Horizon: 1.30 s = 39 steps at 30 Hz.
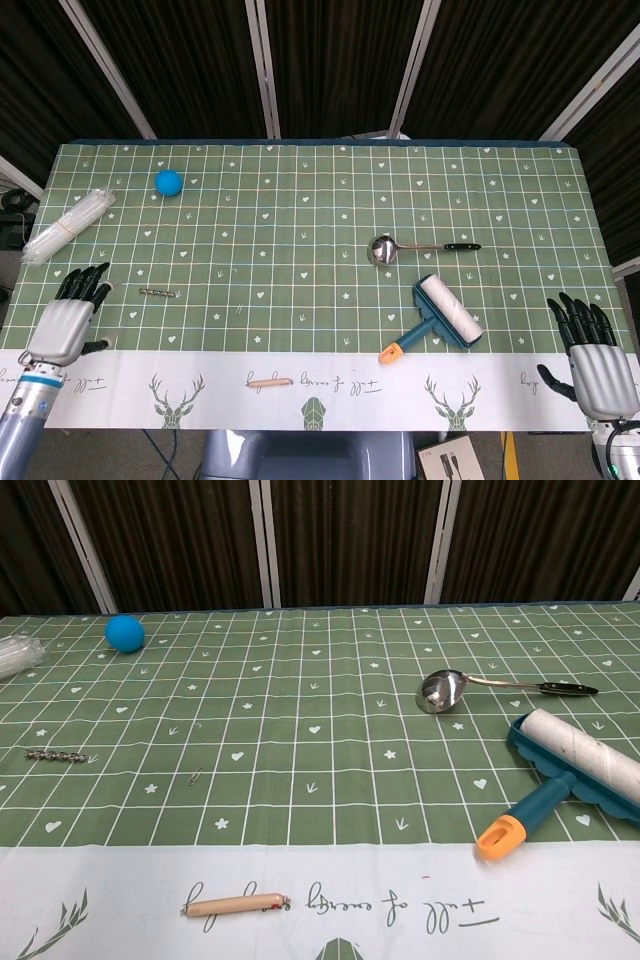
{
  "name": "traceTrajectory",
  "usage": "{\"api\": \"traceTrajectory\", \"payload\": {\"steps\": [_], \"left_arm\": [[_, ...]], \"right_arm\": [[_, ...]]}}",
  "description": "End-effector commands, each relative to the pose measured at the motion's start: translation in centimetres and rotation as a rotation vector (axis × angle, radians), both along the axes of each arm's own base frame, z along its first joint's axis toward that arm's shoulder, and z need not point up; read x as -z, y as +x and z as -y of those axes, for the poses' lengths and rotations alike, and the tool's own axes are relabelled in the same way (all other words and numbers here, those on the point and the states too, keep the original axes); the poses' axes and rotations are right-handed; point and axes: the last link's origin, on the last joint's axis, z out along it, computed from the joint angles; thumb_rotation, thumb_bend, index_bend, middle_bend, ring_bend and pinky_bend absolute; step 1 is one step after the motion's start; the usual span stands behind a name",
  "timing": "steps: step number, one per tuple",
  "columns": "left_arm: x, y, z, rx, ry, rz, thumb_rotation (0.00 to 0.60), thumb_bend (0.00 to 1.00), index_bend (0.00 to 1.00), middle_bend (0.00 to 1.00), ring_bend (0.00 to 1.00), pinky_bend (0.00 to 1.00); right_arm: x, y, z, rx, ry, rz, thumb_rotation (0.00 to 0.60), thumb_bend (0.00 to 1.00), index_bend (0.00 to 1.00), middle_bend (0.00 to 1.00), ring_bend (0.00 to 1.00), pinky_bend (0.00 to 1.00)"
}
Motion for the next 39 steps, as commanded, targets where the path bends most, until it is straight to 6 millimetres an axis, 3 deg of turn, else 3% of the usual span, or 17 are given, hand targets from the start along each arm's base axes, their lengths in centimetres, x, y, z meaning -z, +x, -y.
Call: {"api": "traceTrajectory", "payload": {"steps": [1,6,14,39], "left_arm": [[1.4,0.6,-3.4,0.000,-0.009,-0.040,0.600,0.27,0.34,0.00,0.00,0.00],[3.8,0.5,-5.7,-0.037,-0.042,-0.058,0.600,0.29,0.43,0.00,0.00,0.00],[7.2,0.4,-7.2,-0.069,-0.076,-0.104,0.600,0.29,0.44,0.00,0.00,0.00],[10.9,1.4,-9.0,-0.066,-0.085,-0.171,0.600,0.29,0.51,0.00,0.00,0.00]], "right_arm": [[0.0,0.0,0.0,0.001,0.000,0.001,0.600,0.11,0.00,0.00,0.00,0.05],[0.0,-0.1,0.1,0.005,0.000,0.002,0.600,0.11,0.00,0.00,0.00,0.05],[0.0,-0.1,0.1,0.009,0.001,0.006,0.600,0.11,0.00,0.00,0.00,0.05],[0.1,0.0,0.1,0.005,0.003,0.011,0.600,0.11,0.00,0.00,0.00,0.05]]}}
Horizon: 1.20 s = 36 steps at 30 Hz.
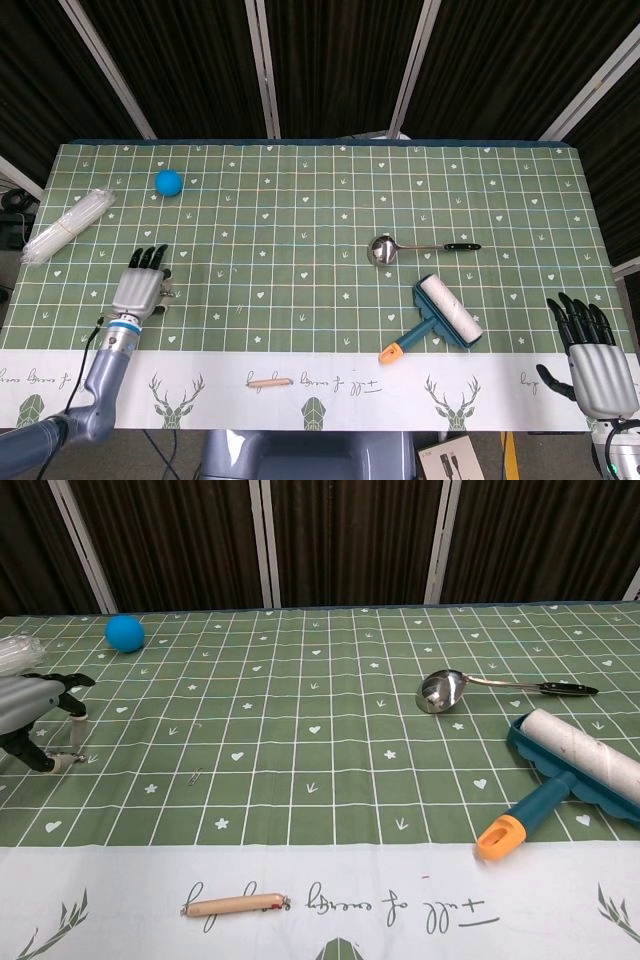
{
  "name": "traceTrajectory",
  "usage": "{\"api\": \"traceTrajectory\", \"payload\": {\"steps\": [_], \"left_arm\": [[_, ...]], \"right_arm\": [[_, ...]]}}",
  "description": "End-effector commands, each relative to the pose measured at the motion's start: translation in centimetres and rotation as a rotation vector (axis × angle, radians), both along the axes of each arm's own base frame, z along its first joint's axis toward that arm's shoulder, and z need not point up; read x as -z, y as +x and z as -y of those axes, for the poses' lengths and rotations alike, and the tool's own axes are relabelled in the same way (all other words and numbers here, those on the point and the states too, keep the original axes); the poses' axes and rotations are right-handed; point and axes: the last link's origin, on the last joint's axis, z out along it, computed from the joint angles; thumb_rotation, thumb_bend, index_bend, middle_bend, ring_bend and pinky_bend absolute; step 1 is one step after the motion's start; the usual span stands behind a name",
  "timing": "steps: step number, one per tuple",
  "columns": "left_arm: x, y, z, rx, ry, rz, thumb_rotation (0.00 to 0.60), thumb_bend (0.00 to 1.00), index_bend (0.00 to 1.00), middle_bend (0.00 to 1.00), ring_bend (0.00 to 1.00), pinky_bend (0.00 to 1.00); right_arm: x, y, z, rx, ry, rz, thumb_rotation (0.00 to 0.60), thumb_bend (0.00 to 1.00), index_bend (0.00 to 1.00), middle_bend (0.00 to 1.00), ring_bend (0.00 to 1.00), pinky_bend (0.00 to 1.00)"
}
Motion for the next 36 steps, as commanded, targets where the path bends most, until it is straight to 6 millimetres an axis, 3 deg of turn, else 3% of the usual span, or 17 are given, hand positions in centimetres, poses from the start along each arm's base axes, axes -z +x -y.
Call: {"api": "traceTrajectory", "payload": {"steps": [1,15,36], "left_arm": [[0.2,0.1,-0.1,-0.002,0.002,-0.002,0.600,0.29,0.51,0.00,0.00,0.00],[1.2,0.7,-0.3,0.007,-0.014,-0.033,0.600,0.29,0.56,0.00,0.00,0.00],[1.5,0.4,-0.7,-0.023,-0.032,-0.044,0.600,0.32,0.53,0.00,0.00,0.00]], "right_arm": [[0.0,0.0,0.0,0.000,0.000,0.000,0.600,0.11,0.00,0.00,0.00,0.05],[-0.1,0.0,0.0,-0.002,-0.002,0.003,0.600,0.11,0.00,0.00,0.00,0.05],[0.0,0.1,-0.1,-0.003,0.005,0.005,0.600,0.11,0.00,0.00,0.00,0.04]]}}
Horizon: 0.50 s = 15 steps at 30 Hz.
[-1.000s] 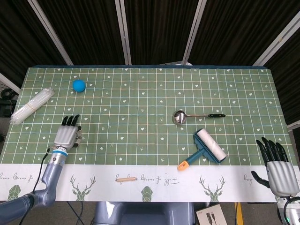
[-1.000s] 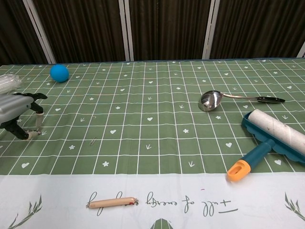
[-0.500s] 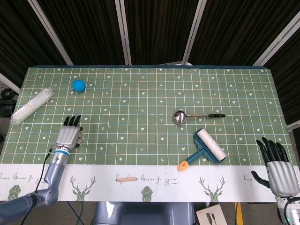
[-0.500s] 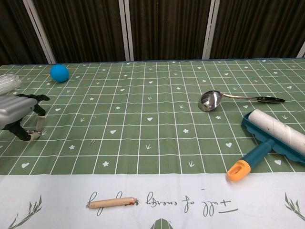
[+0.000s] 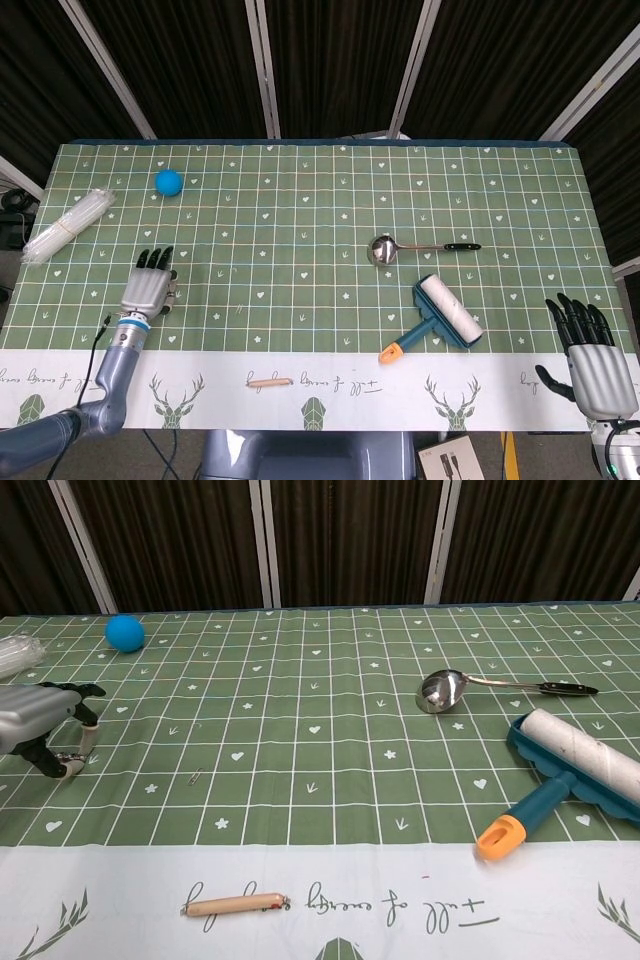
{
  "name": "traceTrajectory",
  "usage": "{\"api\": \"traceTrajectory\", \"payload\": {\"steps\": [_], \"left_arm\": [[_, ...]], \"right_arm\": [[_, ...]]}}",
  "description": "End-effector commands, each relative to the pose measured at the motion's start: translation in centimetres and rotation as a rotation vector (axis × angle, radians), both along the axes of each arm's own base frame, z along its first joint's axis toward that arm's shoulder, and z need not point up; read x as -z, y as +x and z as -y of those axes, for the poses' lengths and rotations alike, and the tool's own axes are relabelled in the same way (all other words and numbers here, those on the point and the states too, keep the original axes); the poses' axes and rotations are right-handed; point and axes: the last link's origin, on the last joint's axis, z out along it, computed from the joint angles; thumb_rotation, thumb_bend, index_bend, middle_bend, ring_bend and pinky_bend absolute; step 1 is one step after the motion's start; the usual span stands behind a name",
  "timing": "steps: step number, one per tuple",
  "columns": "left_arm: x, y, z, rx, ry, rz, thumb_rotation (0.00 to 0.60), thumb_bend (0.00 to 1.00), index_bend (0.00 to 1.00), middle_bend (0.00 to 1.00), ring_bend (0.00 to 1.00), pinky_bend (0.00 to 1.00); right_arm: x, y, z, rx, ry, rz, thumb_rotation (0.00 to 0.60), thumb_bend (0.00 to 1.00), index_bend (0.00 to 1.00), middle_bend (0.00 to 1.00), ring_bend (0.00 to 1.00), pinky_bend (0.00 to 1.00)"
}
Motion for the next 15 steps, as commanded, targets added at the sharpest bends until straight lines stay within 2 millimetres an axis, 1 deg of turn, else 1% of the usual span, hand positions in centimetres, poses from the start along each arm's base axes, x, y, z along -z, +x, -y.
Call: {"api": "traceTrajectory", "payload": {"steps": [1,3,6,11,12,13,15], "left_arm": [[0.1,0.1,0.0,-0.004,-0.004,0.005,0.600,0.35,0.54,0.00,0.00,0.00],[0.1,0.1,0.1,-0.004,-0.007,0.009,0.600,0.40,0.57,0.00,0.00,0.00],[-0.2,0.7,0.1,0.005,0.002,0.040,0.600,0.41,0.59,0.00,0.00,0.00],[-1.2,2.6,0.1,0.049,0.029,0.115,0.600,0.41,0.60,0.00,0.00,0.00],[-1.4,3.1,0.1,0.059,0.036,0.135,0.600,0.41,0.60,0.00,0.00,0.00],[-1.9,4.1,0.1,0.077,0.052,0.186,0.600,0.41,0.59,0.00,0.00,0.00],[-2.2,5.0,0.2,0.086,0.061,0.245,0.600,0.41,0.59,0.00,0.00,0.00]], "right_arm": [[0.0,0.0,0.0,0.000,0.000,0.001,0.600,0.11,0.00,0.00,0.00,0.04],[0.0,0.0,0.0,0.001,0.000,0.001,0.600,0.11,0.00,0.00,0.00,0.05],[0.0,0.0,0.0,0.001,0.000,0.003,0.600,0.11,0.00,0.00,0.00,0.04],[0.0,0.0,0.0,0.002,0.000,0.003,0.600,0.11,0.00,0.00,0.00,0.05],[0.0,0.0,0.0,0.002,0.000,0.003,0.600,0.11,0.00,0.00,0.00,0.05],[0.0,0.0,0.0,0.003,0.000,0.002,0.600,0.11,0.00,0.00,0.00,0.05],[0.0,0.0,0.0,0.004,-0.001,0.002,0.600,0.11,0.00,0.00,0.00,0.05]]}}
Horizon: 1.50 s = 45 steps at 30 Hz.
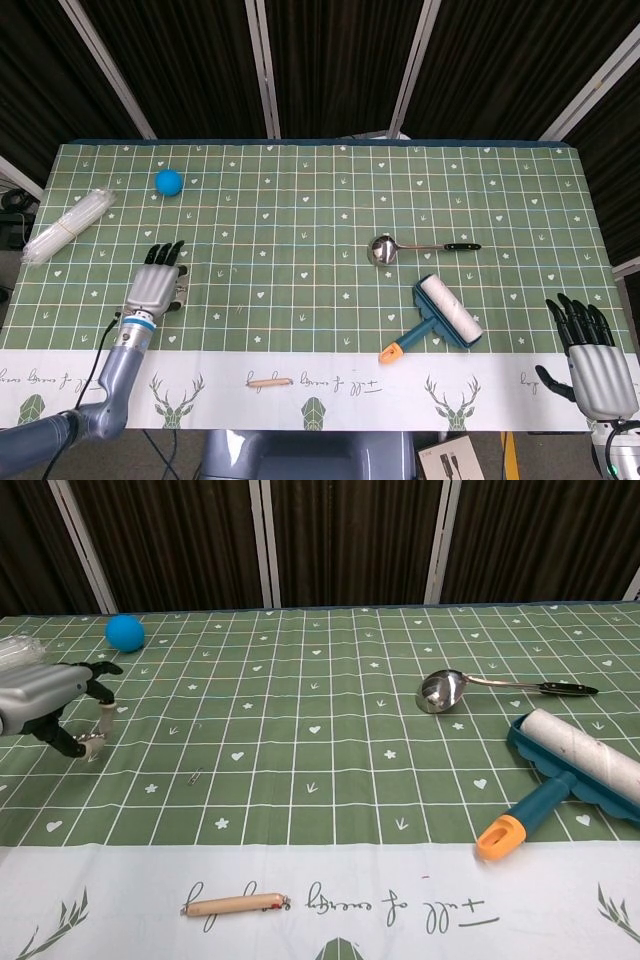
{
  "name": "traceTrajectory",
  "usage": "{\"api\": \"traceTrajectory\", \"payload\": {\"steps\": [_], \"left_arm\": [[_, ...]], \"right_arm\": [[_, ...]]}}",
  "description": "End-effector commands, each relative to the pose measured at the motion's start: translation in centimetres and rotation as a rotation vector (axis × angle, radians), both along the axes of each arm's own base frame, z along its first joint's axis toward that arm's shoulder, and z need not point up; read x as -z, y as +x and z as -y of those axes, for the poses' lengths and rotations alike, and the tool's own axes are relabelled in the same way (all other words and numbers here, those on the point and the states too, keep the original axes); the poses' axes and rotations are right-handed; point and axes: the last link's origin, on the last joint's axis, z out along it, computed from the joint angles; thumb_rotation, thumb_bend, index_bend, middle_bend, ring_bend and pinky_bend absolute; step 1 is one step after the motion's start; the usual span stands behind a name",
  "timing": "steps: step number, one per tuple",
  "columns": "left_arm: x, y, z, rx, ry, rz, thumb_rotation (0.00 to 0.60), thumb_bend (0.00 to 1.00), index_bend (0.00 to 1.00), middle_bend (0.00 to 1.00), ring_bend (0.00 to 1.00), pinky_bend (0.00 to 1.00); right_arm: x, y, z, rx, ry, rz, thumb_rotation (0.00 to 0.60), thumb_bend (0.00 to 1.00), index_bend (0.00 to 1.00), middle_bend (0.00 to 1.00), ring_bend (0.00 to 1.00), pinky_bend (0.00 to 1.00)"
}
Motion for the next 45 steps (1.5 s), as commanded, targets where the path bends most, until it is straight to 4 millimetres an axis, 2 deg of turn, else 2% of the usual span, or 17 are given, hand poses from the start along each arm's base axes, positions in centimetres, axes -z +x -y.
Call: {"api": "traceTrajectory", "payload": {"steps": [1,9,13,16,28,35,45], "left_arm": [[-1.2,2.1,0.1,0.027,0.036,0.136,0.600,0.41,0.59,0.00,0.00,0.00],[-1.5,6.8,2.0,-0.069,-0.004,0.706,0.600,0.41,0.58,0.00,0.00,0.00],[-1.0,8.0,2.4,-0.141,-0.041,0.902,0.600,0.41,0.58,0.00,0.00,0.00],[-0.6,8.3,2.6,-0.175,-0.058,0.970,0.600,0.41,0.58,0.00,0.00,0.00],[1.0,7.1,3.1,-0.225,-0.102,1.004,0.600,0.41,0.58,0.00,0.00,0.00],[2.4,5.1,3.3,-0.265,-0.121,0.961,0.600,0.41,0.58,0.00,0.00,0.00],[3.0,5.0,2.9,-0.257,-0.124,0.962,0.600,0.41,0.58,0.00,0.00,0.00]], "right_arm": [[0.0,0.0,0.0,0.001,-0.001,0.000,0.600,0.11,0.00,0.00,0.00,0.05],[0.0,0.0,0.0,0.002,0.000,0.002,0.600,0.11,0.00,0.00,0.00,0.05],[0.0,0.0,0.0,0.001,0.001,0.001,0.600,0.11,0.00,0.00,0.00,0.05],[0.0,0.0,0.0,0.001,0.000,0.001,0.600,0.11,0.00,0.00,0.00,0.05],[0.1,0.0,0.1,0.003,0.003,0.002,0.600,0.11,0.00,0.00,0.00,0.05],[0.3,0.0,0.2,0.003,0.007,-0.002,0.600,0.11,0.00,0.00,0.00,0.05],[0.2,0.0,0.2,0.002,0.006,0.000,0.600,0.11,0.00,0.00,0.00,0.05]]}}
